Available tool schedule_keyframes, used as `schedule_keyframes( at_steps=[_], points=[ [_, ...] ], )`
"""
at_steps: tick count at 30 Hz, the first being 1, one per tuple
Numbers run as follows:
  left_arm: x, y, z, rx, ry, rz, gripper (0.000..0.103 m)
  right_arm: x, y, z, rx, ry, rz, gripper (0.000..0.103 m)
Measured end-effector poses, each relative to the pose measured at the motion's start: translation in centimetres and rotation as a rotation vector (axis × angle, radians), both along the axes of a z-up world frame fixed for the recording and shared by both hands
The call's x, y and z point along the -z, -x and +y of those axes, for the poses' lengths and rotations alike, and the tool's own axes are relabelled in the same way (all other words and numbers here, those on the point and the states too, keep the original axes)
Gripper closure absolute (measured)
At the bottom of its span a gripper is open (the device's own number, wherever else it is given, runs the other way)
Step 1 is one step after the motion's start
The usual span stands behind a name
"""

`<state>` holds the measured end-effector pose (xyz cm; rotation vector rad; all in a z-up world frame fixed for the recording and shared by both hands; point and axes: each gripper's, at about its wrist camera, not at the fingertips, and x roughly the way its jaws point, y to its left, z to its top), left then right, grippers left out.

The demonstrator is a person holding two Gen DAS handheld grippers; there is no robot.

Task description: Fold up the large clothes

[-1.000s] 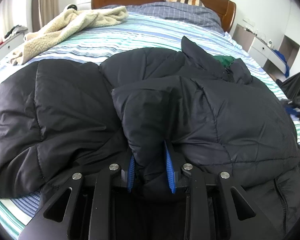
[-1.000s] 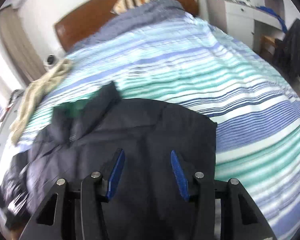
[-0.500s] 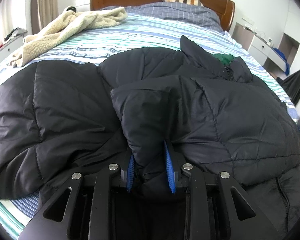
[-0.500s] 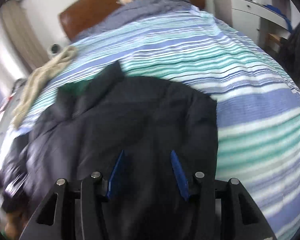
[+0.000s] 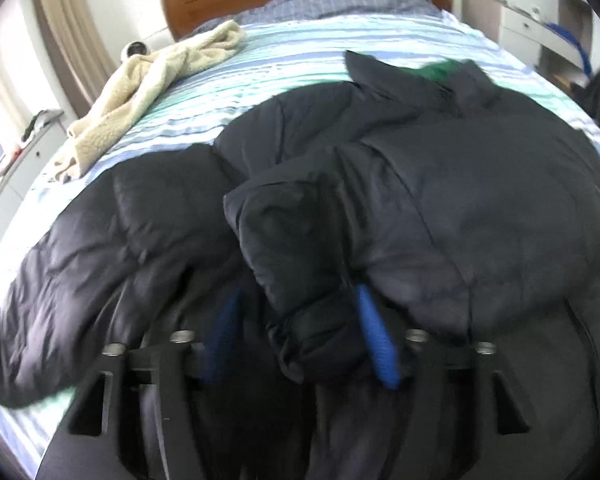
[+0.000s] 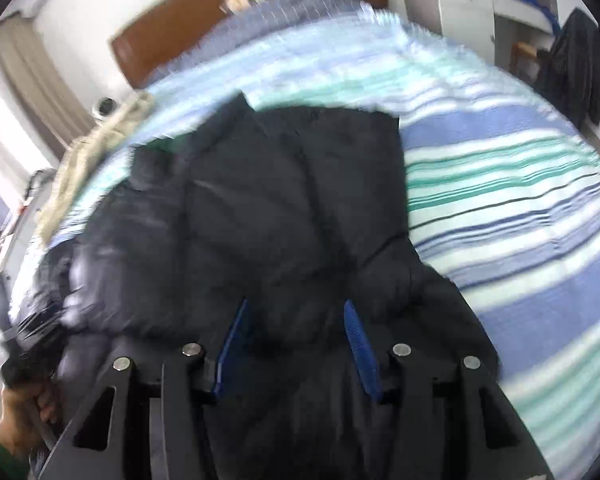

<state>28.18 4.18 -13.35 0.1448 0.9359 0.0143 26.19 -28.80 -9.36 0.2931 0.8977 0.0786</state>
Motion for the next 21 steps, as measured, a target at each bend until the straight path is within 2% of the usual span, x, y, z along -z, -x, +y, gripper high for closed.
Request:
schedule_keyframes(
  at_steps=[2, 4, 5, 7, 11, 15, 19, 21],
  points=[
    [-1.0, 2.5, 0.6, 0.038, 0.061, 0.019, 0.022, -1.1, 3.0, 0.1, -0.005, 0.017, -0.04, 0.039],
    [-2.1, 5.2, 1.5, 0.076, 0.143, 0.033, 0.016, -1.5, 5.6, -0.3, -0.003, 0.028, -0.066, 0.032],
    [-2.8, 6.9, 2.3, 0.082, 0.174, 0.027, 0.014, -1.6, 7.1, -0.1, -0.008, 0.033, -0.074, 0.03],
    [-3.4, 8.4, 3.2, 0.074, 0.178, 0.018, 0.012, -1.4, 9.4, 0.3, -0.016, 0.041, -0.073, 0.03],
    [-4.4, 10.6, 6.9, 0.003, 0.208, 0.003, 0.011, -1.0, 11.6, 0.9, 0.002, 0.009, -0.066, 0.03],
    [-3.6, 11.3, 12.9, -0.162, 0.28, 0.007, 0.008, -1.0, 14.5, 0.5, 0.015, -0.01, -0.064, 0.03],
    [-1.7, 12.0, 19.9, -0.373, 0.443, 0.007, 0.008, -1.2, 15.9, 1.1, -0.005, 0.009, -0.057, 0.03],
    [-0.6, 12.2, 23.2, -0.488, 0.482, 0.02, 0.008, -1.4, 16.5, 1.4, -0.017, 0.021, -0.062, 0.03]
  ],
)
